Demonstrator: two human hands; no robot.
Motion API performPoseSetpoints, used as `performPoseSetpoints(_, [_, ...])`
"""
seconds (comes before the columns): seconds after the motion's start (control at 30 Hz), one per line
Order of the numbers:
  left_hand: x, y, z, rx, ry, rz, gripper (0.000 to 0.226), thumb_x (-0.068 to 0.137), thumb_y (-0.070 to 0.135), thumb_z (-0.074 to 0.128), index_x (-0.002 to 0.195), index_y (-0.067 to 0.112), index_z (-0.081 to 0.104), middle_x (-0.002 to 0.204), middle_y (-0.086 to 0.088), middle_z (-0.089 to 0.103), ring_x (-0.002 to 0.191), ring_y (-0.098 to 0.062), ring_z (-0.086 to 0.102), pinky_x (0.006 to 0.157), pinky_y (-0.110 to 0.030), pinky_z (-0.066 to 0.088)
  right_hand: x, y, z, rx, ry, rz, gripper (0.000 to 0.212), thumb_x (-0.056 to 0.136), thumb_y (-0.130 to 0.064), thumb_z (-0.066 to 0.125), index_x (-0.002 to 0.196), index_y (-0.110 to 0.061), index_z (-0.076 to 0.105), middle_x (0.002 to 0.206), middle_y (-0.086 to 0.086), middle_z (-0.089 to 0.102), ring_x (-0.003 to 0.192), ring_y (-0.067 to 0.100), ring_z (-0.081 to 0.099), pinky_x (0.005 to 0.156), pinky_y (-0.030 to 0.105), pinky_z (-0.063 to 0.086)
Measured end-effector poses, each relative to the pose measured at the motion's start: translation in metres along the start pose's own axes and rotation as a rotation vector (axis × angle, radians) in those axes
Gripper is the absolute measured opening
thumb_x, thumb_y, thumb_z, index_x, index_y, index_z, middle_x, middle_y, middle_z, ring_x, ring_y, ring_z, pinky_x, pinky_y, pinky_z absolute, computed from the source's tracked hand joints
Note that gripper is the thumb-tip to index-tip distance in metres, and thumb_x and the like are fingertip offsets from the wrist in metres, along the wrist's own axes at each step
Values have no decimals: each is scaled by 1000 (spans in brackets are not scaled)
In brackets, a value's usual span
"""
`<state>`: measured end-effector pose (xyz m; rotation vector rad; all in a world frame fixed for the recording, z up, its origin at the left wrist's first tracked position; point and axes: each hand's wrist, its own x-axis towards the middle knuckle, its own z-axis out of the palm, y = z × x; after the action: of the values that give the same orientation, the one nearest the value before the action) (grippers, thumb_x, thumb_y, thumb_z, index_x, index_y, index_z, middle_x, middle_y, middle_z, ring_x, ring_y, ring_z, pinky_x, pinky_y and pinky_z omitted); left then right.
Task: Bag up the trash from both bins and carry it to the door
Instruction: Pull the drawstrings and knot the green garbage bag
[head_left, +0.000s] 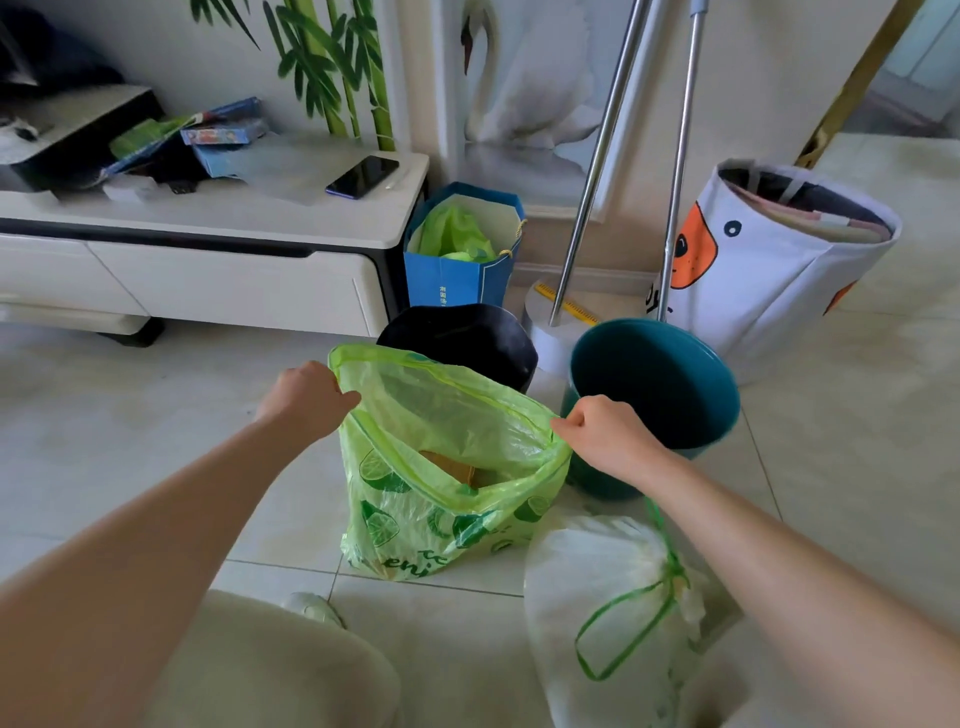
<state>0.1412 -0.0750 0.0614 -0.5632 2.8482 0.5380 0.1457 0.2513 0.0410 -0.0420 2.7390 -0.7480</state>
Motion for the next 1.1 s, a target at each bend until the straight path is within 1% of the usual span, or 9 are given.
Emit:
performPoseSetpoints(0.1, [2, -2, 8, -126, -217, -165, 40, 88, 38, 61, 76, 0, 59, 63, -11, 66, 47, -22, 59, 55, -28, 51, 20, -6, 5, -24, -11, 19, 48, 89, -38, 52, 50, -16, 33, 46, -1, 32, 45, 21, 35, 53, 31, 32])
performPoseSetpoints(0.23, [-18, -3, 30, -311, -511, -329, 50, 91, 46, 56, 90, -4, 62, 74, -12, 69, 58, -23, 62, 60, -28, 51, 51, -23, 7, -53, -19, 3, 45, 89, -31, 52, 51, -16, 32, 48, 0, 32, 44, 19, 35, 51, 31, 31])
performPoseSetpoints(0.37, [-46, 2, 71, -374, -632, -345, 58, 86, 56, 56, 96, -1, 65, 88, -12, 76, 63, -22, 65, 59, -27, 53, 81, -40, 18, -100, -91, -69, 47, 89, -27, 53, 50, -16, 29, 48, 1, 27, 50, 23, 42, 55, 36, 36])
performPoseSetpoints(0.5, [-72, 17, 106, -498, -726, -356, 59, 85, 58, 55, 99, 2, 67, 86, -9, 77, 64, -20, 67, 59, -25, 51, 94, -60, 33, -78, -161, -126, 44, 88, -25, 56, 54, -17, 28, 52, 1, 23, 48, 18, 26, 52, 33, 21])
performPoseSetpoints(0.63, [-76, 28, 116, -690, -699, -409, 31, 89, 34, 59, 92, 4, 65, 80, -6, 76, 63, -21, 67, 63, -28, 54, 101, -68, 52, -34, -186, -110, 24, 84, -18, 58, 68, -3, 50, 62, 16, 46, 57, 21, 39, 56, 32, 29])
performPoseSetpoints(0.7, [-72, 31, 113, -753, -676, -425, 17, 91, 18, 55, 96, 3, 63, 79, -8, 75, 65, -23, 67, 63, -30, 55, 104, -71, 57, 21, -199, -118, 34, 87, -20, 61, 113, 2, 61, 112, 23, 64, 87, 31, 62, 73, 35, 47])
performPoseSetpoints(0.77, [-67, 31, 107, -795, -654, -446, 12, 93, 7, 49, 96, 3, 60, 80, -11, 75, 67, -25, 67, 62, -30, 55, 103, -74, 57, 73, -199, -130, 52, 88, -30, 62, 134, -9, 50, 135, 11, 56, 113, 28, 58, 86, 31, 44])
performPoseSetpoints(0.9, [-54, 32, 90, -906, -509, -490, 21, 95, 6, 39, 104, 1, 58, 79, -13, 75, 60, -24, 66, 67, -36, 57, 100, -74, 49, 153, -208, -141, 25, 89, -34, 61, 112, -23, 62, 100, 4, 66, 83, 18, 62, 72, 30, 48])
performPoseSetpoints(1.1, [-47, 23, 56, -1093, -263, -501, 19, 97, 13, 43, 94, 0, 56, 64, -10, 69, 63, -23, 66, 65, -34, 57, 73, -77, 24, 220, -189, -141, 28, 86, -3, 45, 99, -7, 70, 99, 22, 69, 78, 29, 63, 65, 31, 47])
